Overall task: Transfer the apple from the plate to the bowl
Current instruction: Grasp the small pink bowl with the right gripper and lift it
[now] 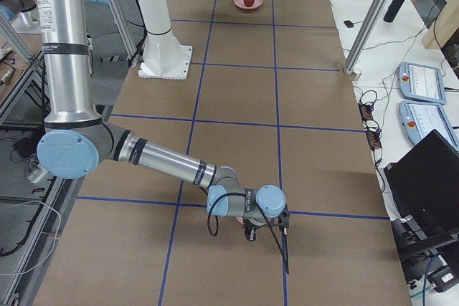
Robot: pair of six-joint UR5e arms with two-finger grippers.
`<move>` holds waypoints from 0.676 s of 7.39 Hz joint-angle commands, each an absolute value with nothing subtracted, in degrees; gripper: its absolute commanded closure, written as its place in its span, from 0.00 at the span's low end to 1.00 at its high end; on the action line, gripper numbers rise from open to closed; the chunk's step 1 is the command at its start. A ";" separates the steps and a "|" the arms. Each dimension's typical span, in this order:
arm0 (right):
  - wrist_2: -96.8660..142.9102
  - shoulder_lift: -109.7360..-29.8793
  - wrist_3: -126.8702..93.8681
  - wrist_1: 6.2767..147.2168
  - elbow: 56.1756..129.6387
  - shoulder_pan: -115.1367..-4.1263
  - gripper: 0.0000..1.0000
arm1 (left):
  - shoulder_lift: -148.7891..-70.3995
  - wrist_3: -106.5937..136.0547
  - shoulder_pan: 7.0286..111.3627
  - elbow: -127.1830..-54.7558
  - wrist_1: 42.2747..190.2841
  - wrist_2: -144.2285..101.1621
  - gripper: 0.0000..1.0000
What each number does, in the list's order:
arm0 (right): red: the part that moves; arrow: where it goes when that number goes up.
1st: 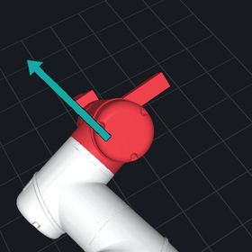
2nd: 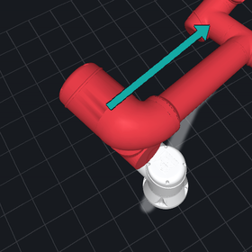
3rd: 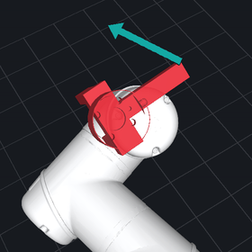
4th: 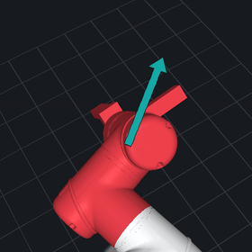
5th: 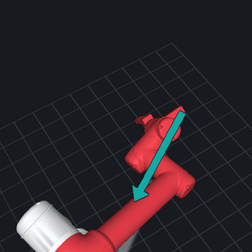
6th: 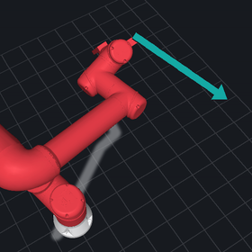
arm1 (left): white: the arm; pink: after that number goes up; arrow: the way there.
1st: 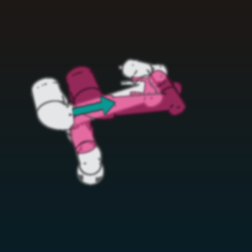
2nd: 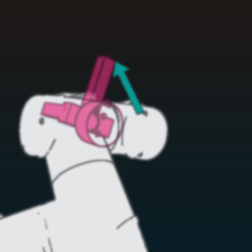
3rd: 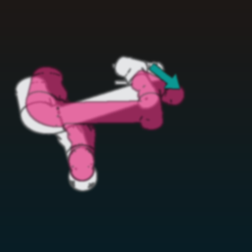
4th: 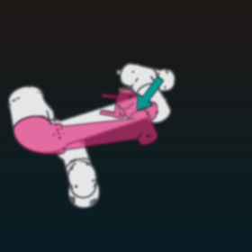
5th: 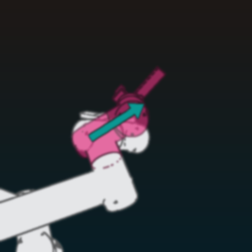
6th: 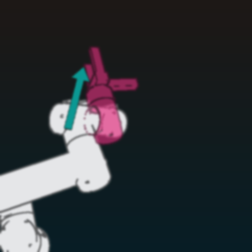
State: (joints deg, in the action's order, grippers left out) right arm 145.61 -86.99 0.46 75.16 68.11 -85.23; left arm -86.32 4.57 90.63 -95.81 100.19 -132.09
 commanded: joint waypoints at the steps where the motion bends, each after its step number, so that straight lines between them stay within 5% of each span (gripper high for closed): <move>1: 152.04 -83.87 -3.04 75.59 71.00 -87.27 1.00 | -86.22 4.48 91.14 -95.89 100.11 -131.93 0.02; 5: 151.44 -66.58 -27.95 76.46 78.37 -77.83 1.00 | -86.57 4.57 90.88 -95.45 99.93 -132.28 0.02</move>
